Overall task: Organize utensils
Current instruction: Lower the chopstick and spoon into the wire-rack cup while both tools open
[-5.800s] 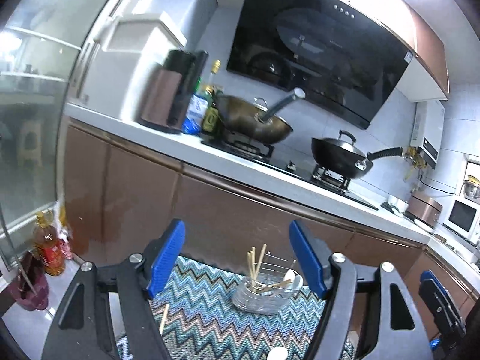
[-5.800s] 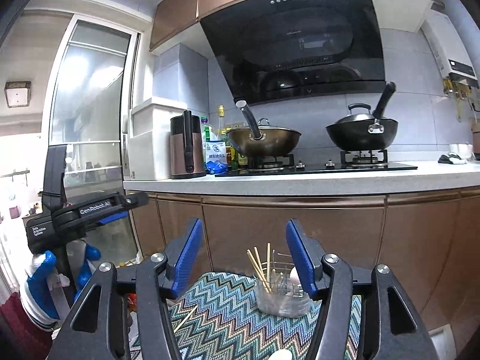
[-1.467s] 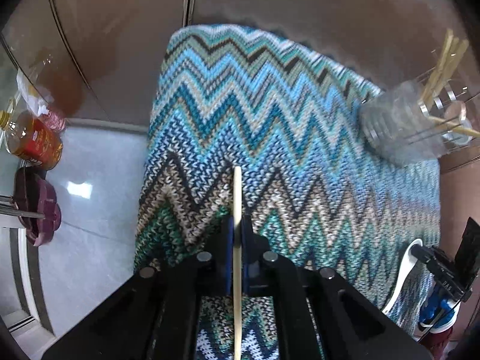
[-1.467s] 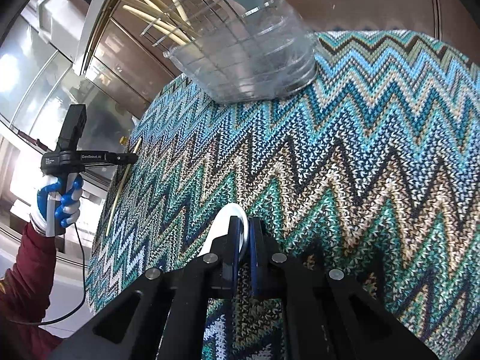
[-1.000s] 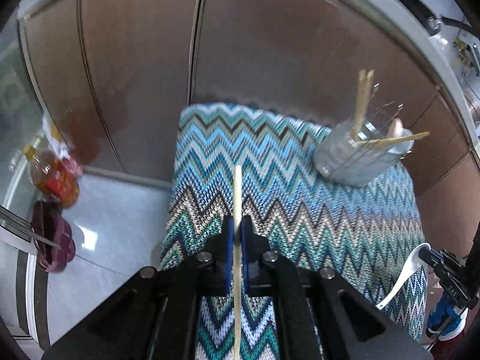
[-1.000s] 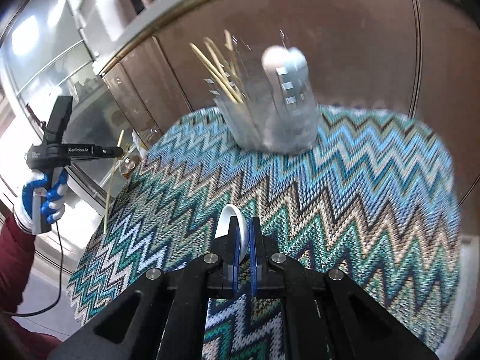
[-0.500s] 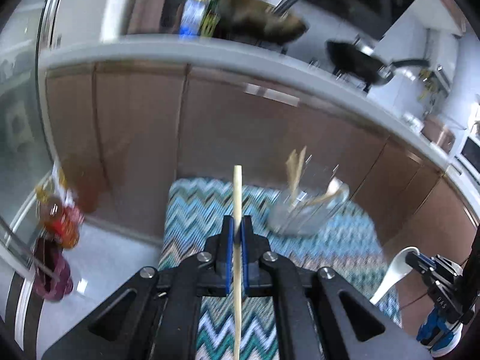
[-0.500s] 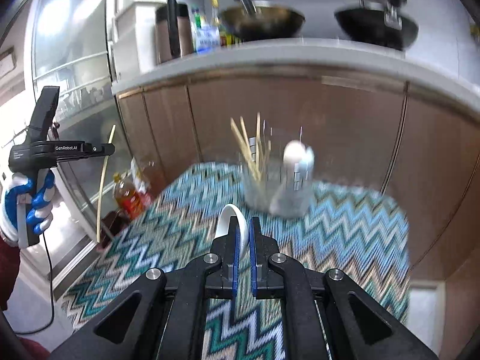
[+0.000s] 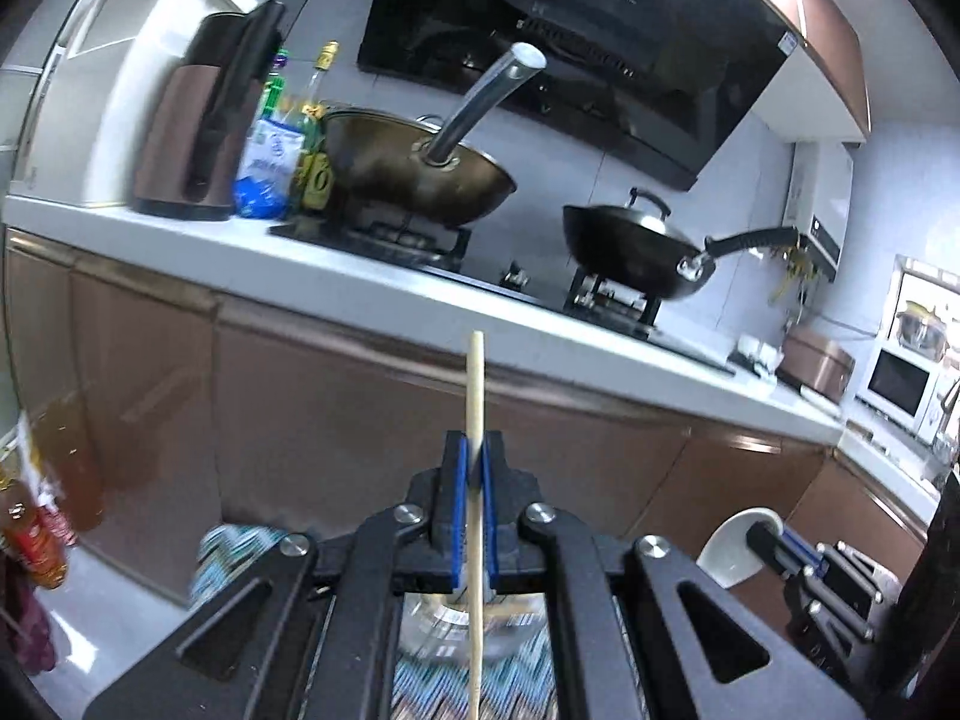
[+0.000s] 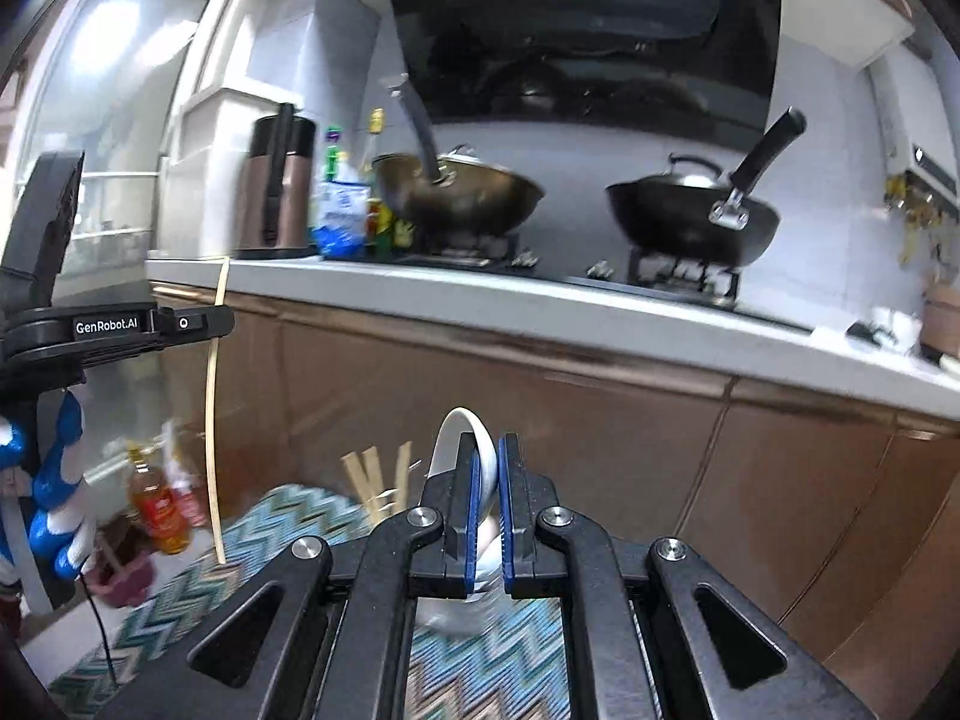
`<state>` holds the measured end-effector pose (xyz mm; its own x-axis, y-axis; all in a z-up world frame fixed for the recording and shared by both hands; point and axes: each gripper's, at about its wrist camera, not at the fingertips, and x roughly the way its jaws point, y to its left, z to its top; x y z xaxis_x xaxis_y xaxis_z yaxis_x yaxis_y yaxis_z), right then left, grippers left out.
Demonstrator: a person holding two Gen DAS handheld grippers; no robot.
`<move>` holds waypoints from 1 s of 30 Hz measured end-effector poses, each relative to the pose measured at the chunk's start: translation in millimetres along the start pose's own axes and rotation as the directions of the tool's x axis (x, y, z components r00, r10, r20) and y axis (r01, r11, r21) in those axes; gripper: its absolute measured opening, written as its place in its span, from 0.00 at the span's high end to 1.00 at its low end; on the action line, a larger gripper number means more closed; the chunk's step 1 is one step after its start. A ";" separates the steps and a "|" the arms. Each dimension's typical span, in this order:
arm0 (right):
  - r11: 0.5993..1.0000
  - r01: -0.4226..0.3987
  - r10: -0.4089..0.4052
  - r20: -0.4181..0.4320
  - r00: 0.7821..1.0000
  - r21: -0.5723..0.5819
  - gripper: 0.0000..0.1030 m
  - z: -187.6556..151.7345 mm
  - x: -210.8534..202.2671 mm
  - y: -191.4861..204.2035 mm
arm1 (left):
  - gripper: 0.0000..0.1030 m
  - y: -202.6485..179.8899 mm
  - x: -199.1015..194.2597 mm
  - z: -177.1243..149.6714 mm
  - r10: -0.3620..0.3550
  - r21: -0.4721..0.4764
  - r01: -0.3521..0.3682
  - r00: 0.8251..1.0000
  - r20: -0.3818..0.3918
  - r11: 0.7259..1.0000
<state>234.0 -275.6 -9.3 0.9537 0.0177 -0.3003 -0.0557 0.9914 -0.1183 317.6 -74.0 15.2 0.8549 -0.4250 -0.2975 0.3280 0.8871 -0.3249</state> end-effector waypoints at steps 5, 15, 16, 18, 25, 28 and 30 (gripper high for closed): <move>1.000 0.015 -0.014 0.010 1.000 -0.013 0.95 3.2 42.1 -2.9 | 0.96 -12.3 46.3 -0.9 0.009 0.008 -0.009 0.999 0.036 1.000; 1.000 0.013 -0.014 -0.025 1.000 -0.026 0.95 -14.1 117.8 1.6 | 0.96 -4.8 118.0 -29.5 0.053 0.027 -0.053 0.998 0.022 0.998; 0.999 0.013 -0.013 -0.030 0.999 -0.030 0.95 -16.1 122.7 1.9 | 0.96 -2.8 122.0 -32.1 0.053 0.024 -0.053 0.998 0.018 0.998; 0.999 0.016 -0.018 -0.045 0.999 -0.046 0.95 -21.9 132.2 4.1 | 0.96 0.9 132.1 -39.3 0.057 0.019 -0.058 0.998 0.006 0.998; 0.998 0.002 -0.009 -0.106 0.994 -0.065 0.95 -46.6 152.3 12.9 | 0.96 7.1 146.8 -59.7 0.090 0.035 -0.091 0.996 0.016 0.995; 0.999 -0.014 0.008 -0.126 0.992 -0.045 0.95 -52.5 154.0 11.3 | 0.94 8.9 143.9 -63.8 0.096 0.037 -0.097 0.995 0.033 0.995; 0.999 -0.015 0.010 -0.123 0.992 -0.043 0.94 -53.0 151.8 10.8 | 0.92 8.5 140.7 -64.4 0.098 0.044 -0.100 0.994 0.042 0.994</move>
<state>362.4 -269.1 -106.3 0.9093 0.0111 -0.4160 -0.0828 0.9845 -0.1547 414.8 -137.9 -87.2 0.8990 -0.3283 -0.2897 0.2586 0.9321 -0.2536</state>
